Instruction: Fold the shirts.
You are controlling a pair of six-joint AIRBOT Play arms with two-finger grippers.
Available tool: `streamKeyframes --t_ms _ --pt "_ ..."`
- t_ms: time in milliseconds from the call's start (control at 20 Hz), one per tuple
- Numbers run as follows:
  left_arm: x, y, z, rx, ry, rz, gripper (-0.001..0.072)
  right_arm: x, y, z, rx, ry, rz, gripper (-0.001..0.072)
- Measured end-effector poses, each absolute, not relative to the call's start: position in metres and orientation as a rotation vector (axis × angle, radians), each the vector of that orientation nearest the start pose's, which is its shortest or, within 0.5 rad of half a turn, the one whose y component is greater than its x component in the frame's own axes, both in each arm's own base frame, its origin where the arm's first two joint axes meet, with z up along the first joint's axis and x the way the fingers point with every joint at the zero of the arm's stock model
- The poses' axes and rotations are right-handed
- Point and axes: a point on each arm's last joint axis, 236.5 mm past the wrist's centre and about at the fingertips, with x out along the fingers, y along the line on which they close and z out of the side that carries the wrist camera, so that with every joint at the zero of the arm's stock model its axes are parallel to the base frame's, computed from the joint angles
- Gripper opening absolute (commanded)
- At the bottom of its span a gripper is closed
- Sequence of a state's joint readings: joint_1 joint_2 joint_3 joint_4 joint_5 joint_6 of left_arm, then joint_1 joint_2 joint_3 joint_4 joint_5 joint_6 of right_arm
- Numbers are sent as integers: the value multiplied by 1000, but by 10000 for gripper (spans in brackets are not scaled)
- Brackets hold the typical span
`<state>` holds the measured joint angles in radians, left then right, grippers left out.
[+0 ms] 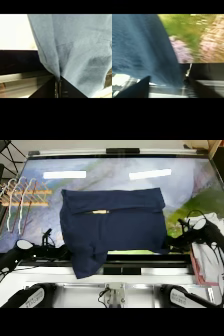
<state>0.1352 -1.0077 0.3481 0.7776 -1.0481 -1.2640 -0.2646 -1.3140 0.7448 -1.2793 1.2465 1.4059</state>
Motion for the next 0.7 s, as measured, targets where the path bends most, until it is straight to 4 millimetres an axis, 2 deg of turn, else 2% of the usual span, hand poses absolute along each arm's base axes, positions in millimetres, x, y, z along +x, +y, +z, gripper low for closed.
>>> streamKeyframes --t_ms 50,100,150,250,350,450,550,700 --pt "207 -119 -96 -735 1472 -307 31 236 8 -113 427 1738 73 207" --pt "210 -119 -94 -731 1463 -309 30 238 13 -116 427 1740 72 106" --pt "213 -118 -92 -727 1454 -312 31 240 17 -117 431 1737 72 77" --pt "221 -117 -84 -704 1431 -332 31 247 18 -115 412 1721 70 76" --pt "234 -114 -68 -659 1390 -378 31 274 8 -107 337 1623 74 76" --pt "254 -108 -44 -617 1327 -422 30 289 7 -85 304 1573 103 75" --pt "281 -95 -12 -579 1240 -439 30 316 6 -60 283 1483 119 74" --pt "318 -80 24 -531 1149 -448 30 355 8 -35 244 1380 136 74"
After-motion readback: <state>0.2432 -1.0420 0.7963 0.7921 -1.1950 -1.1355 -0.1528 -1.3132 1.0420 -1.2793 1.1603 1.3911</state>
